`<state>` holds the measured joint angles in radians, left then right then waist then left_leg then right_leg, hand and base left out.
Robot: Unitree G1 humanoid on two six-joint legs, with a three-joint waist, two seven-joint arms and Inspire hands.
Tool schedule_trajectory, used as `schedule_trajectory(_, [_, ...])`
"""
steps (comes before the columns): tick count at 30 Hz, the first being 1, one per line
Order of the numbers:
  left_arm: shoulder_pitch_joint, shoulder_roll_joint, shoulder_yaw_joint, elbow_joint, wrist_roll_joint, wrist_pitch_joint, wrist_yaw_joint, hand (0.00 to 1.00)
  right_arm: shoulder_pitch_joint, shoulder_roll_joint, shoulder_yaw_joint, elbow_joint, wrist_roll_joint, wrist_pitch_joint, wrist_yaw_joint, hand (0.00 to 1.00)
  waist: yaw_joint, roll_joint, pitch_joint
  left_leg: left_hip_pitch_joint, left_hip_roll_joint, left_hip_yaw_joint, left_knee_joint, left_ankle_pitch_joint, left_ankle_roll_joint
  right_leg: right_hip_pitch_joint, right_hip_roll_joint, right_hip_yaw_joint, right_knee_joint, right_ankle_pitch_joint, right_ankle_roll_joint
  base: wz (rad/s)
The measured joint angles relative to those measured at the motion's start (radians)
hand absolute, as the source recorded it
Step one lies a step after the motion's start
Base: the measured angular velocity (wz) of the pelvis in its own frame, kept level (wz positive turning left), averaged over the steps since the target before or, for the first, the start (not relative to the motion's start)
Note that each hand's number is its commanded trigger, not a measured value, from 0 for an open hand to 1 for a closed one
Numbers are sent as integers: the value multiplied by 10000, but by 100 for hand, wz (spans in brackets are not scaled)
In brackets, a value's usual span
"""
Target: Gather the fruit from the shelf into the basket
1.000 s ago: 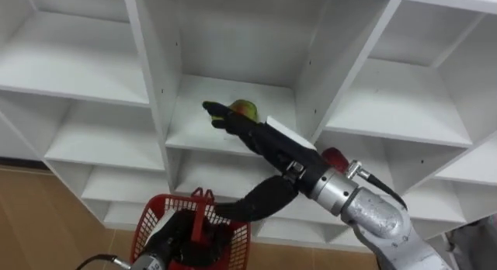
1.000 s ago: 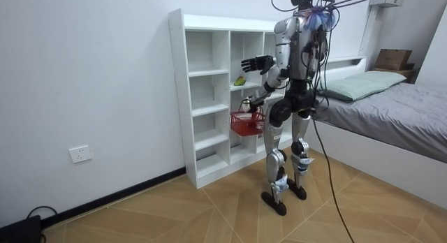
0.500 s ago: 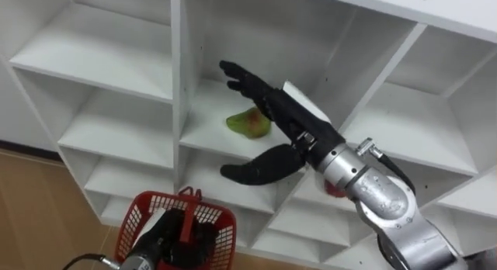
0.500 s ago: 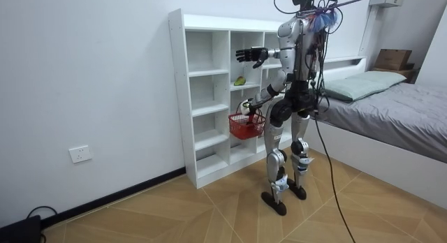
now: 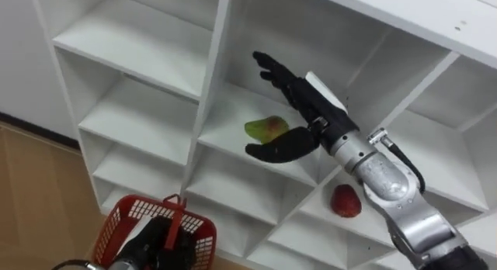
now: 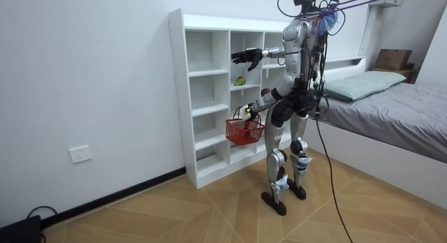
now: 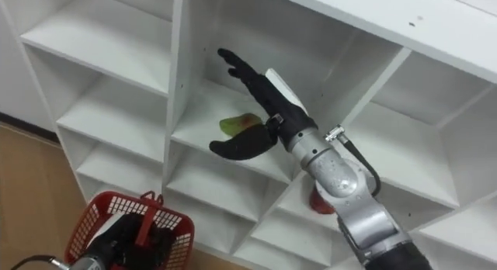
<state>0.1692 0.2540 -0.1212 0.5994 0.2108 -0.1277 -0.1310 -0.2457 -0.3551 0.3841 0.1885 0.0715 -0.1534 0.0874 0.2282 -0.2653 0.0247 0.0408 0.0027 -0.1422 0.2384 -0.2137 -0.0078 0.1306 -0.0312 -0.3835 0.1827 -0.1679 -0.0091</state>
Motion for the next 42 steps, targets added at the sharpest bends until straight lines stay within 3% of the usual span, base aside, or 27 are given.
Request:
schedule_trajectory(6, [15,125,-1,-8,-1,375,-233,100,-429,-2,-66,1066,200,1,-332,0,5,-61,-5,-206,-108,-368,211,1,-1,71,-9,-262,-146,-4,7,20])
schedule_trajectory(13, [26,134,-38,-7,20,564,-581,100,-531,-24,-90,2215,501,16,-311,0,24,-93,-23,-347,-147,-410,295,2,-1,39,-44,-375,-137,-11,18,3])
schedule_trajectory(20, [23,136,-57,-13,282,757,-586,100,-531,-95,-145,2329,500,38,-192,0,-20,-186,-66,-410,-149,-410,316,1,-1,-13,-45,-375,-124,-14,22,0])
schedule_trajectory(27, [24,138,-14,-360,455,828,-785,100,-574,-95,-146,2951,400,39,-112,0,13,-207,-40,-507,-166,-470,376,0,0,-67,-43,-314,-121,-15,25,1])
schedule_trajectory(33, [4,121,-6,-721,493,859,-1009,100,-573,-93,-142,3453,94,210,46,0,4,-100,43,-633,-162,-471,407,5,-9,-199,-36,-274,-123,-15,24,-1])
schedule_trajectory(42, [18,125,12,-875,670,873,-1252,100,-575,-94,-144,3616,-380,233,199,0,43,-93,46,-672,-162,-495,482,3,-6,-279,-38,-292,-123,-15,24,0])
